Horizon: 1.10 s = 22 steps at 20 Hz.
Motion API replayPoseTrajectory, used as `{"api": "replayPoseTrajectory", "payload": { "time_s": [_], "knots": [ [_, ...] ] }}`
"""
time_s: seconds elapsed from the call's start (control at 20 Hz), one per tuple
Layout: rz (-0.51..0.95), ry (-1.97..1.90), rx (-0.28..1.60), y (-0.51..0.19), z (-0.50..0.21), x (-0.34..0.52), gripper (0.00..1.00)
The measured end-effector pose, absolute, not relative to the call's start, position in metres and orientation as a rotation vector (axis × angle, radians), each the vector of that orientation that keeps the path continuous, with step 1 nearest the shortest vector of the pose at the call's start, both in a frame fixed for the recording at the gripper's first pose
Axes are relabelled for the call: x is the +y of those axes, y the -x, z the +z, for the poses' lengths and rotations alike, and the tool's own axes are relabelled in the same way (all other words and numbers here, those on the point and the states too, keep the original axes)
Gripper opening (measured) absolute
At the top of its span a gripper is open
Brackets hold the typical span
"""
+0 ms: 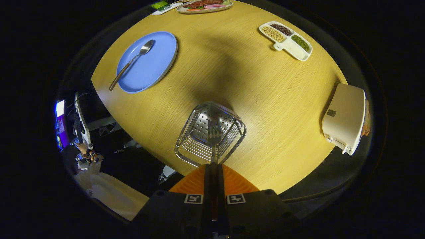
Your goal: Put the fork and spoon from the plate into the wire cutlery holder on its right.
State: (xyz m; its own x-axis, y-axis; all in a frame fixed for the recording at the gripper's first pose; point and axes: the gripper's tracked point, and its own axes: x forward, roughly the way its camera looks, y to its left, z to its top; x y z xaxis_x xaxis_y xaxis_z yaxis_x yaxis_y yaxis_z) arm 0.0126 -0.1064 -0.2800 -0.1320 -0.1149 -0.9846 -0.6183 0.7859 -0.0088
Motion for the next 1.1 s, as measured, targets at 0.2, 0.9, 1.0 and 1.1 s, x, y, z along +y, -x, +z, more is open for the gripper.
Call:
{"api": "replayPoseTrajectory", "payload": {
  "time_s": [0.2, 0.9, 1.0, 1.1],
  "knots": [
    [0.482, 0.533, 1.647, -0.017, -0.27, -0.098, 0.11],
    [0.484, 0.295, 1.466, -0.025, -0.254, -0.057, 0.9],
    [0.495, 0.226, 1.396, -0.025, -0.241, -0.041, 1.0],
    [0.487, 0.18, 1.33, -0.024, -0.229, -0.028, 1.0]
  ]
}}
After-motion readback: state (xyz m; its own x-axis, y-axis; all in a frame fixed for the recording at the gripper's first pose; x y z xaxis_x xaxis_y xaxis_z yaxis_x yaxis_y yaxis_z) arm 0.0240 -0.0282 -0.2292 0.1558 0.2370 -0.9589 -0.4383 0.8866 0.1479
